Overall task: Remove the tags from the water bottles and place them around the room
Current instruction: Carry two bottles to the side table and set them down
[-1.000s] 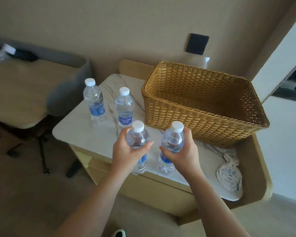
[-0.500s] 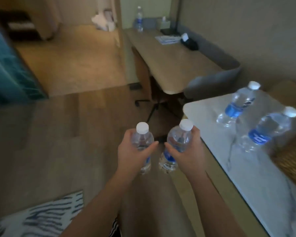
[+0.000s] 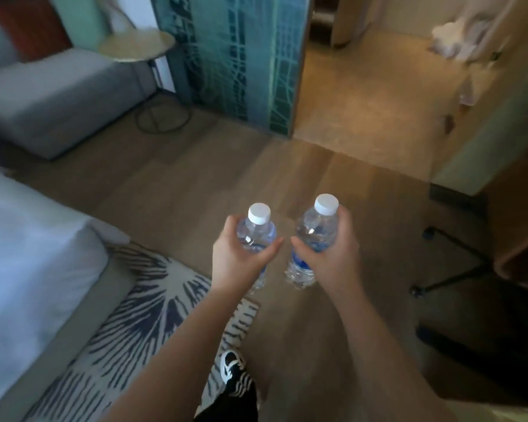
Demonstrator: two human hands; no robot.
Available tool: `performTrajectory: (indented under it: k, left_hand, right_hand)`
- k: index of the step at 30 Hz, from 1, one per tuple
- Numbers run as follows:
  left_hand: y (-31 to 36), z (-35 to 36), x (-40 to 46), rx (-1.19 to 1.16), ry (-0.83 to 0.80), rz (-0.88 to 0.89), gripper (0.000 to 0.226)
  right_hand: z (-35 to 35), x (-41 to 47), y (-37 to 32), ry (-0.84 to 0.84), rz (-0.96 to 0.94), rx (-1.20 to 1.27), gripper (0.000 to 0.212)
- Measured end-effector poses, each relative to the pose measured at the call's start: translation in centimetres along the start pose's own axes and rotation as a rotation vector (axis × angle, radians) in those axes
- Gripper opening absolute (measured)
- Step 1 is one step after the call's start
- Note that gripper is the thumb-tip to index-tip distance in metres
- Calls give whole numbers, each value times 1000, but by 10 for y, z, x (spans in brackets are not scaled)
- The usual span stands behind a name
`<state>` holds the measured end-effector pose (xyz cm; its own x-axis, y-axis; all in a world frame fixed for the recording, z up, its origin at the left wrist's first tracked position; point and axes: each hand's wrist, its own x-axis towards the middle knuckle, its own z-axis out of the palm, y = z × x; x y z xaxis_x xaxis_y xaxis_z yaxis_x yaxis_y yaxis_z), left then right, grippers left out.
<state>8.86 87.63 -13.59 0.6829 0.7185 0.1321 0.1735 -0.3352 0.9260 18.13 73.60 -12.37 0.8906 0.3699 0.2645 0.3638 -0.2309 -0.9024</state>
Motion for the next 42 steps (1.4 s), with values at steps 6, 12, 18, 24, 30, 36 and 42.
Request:
performTrajectory:
  k: [6,12,18,24,30,36,42]
  left_hand:
    - [-24,-62,116,45,180,-37,59]
    - [-43,-99,216,76,295,-80,63]
    - [-74,-99,331,74,381,-111,60]
    - [-96,-72,475,61,473,-183,61]
    - [-95,-65,609,57,547,-213,61]
    - [-110,-80,721,40,615,-253,60]
    - [-155,-112,838,-6,649,-286,62]
  right_hand:
    - [119,105,-22,-178,-28,62,73]
    - [199,195,-38,-304,-69,107,74]
    - [273,301,-19,-376,-112,93,72]
    - [346,445,1,-496,-157,126,71]
    - [405,581,-3,-519,-225,93,74]
    - [469,678,1,-559,-235,88,73]
    - [565,770,7,-582,-227,116,73]
